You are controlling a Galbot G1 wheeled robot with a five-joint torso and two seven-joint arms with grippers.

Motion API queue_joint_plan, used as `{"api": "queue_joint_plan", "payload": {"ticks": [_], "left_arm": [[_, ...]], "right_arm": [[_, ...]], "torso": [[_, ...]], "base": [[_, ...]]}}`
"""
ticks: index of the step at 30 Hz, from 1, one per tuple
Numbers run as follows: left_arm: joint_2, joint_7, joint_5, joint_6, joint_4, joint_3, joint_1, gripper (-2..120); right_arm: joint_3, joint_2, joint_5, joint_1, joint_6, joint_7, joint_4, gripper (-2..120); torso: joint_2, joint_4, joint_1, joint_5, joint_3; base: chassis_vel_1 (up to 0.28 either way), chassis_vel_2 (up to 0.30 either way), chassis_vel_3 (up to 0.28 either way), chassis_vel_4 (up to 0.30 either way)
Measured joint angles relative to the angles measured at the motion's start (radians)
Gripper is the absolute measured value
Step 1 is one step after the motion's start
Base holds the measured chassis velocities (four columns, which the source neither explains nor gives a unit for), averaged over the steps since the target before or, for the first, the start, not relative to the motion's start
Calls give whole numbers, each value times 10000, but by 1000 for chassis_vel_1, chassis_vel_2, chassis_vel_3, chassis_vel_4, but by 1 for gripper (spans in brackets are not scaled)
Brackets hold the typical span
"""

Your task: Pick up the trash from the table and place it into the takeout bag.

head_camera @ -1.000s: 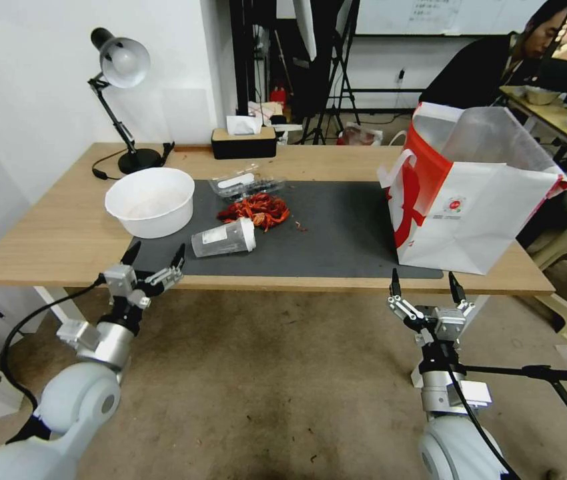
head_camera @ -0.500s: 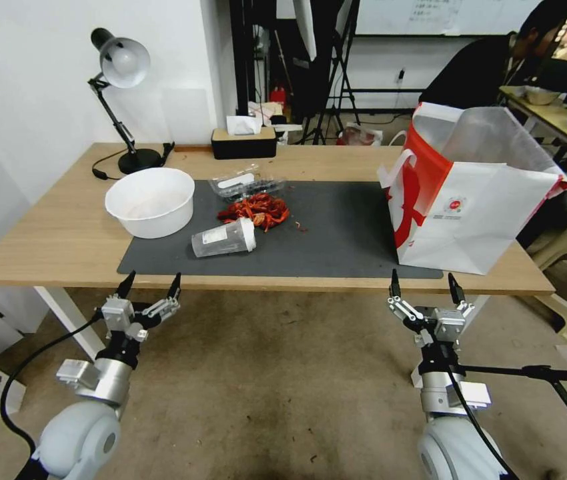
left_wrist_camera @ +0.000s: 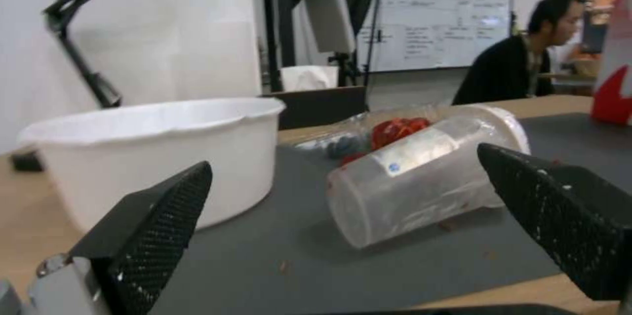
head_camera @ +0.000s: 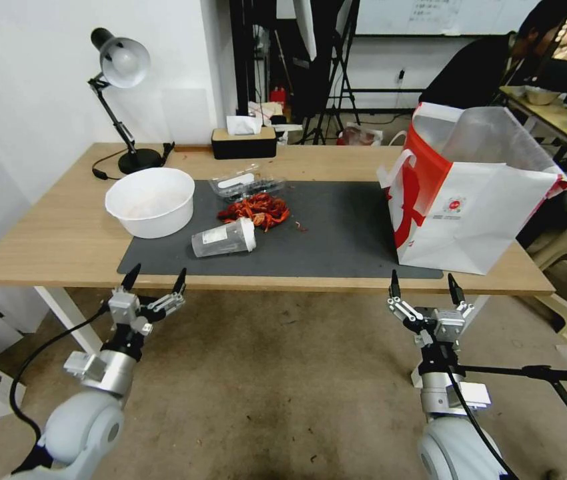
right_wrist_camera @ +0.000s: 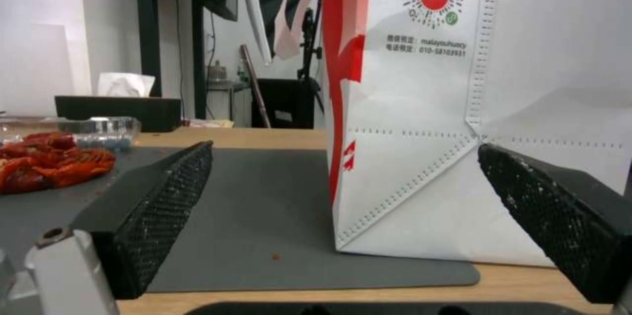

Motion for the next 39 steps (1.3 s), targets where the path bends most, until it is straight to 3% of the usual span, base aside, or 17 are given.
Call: {"api": "queue_joint_plan", "payload": {"ticks": [6, 10, 21, 29, 39], "left_arm": [[908, 696, -144, 44, 463, 567, -1101, 100], [1754, 1551, -748, 315, 950, 1298, -2111, 100], [3022, 3415, -1587, 1134, 1600, 1741, -3267, 100], [3675, 4034, -1892, 1643, 2214, 2434, -4546, 100], [3909, 4621, -2117, 1830, 2917, 3418, -5601, 100]], "right_arm": [[31, -26, 0, -12, 9, 11, -12, 100], [28, 5, 2, 17, 14, 16, -40, 100], [-150, -14, -7, 264, -40, -9, -186, 100], [-290, 7, -36, 376, -66, -37, -264, 100], [-330, -3, -60, 379, -76, -60, -305, 100]], "torso": [[0, -1, 0, -2, 1], [-1, 0, 1, 1, 1], [0, 3, 1, 1, 0], [0, -1, 1, 1, 0], [-1, 0, 1, 0, 0]], "base": [[0, 0, 0, 0], [0, 0, 0, 0], [0, 0, 0, 0], [0, 0, 0, 0], [0, 0, 0, 0]]}}
